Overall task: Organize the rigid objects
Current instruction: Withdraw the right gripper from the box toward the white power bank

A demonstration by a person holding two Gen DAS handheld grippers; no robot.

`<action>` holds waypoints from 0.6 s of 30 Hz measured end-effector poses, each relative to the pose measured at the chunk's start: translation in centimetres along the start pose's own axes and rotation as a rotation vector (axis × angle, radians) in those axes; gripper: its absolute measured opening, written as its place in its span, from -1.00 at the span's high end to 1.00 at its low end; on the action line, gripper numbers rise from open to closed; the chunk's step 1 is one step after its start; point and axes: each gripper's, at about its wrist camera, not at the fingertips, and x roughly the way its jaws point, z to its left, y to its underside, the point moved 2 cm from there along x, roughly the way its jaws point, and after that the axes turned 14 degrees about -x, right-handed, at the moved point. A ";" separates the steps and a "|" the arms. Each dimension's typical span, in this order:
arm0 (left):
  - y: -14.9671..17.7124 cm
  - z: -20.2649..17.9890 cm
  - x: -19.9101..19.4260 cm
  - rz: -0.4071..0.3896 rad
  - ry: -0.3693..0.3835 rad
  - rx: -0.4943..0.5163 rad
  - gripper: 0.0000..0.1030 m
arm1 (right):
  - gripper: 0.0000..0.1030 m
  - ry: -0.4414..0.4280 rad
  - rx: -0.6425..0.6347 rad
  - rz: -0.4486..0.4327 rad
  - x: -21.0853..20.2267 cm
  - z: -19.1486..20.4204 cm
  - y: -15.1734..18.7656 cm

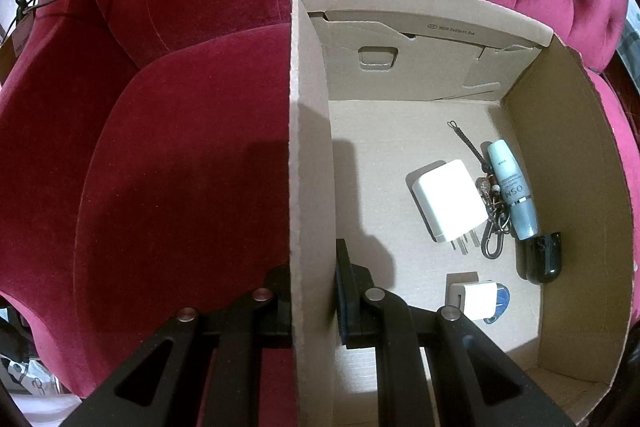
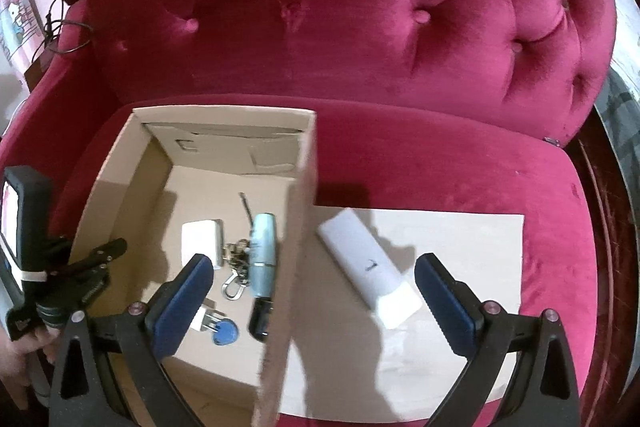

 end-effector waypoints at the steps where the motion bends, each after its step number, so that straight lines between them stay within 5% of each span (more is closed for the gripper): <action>1: 0.0 0.0 0.0 0.000 -0.001 0.000 0.72 | -0.99 0.004 0.003 0.002 0.0 -0.4 0.2; 18: 0.2 -0.1 -0.3 -0.006 -0.014 0.007 0.72 | -0.99 0.047 0.017 0.028 2.0 -5.4 4.2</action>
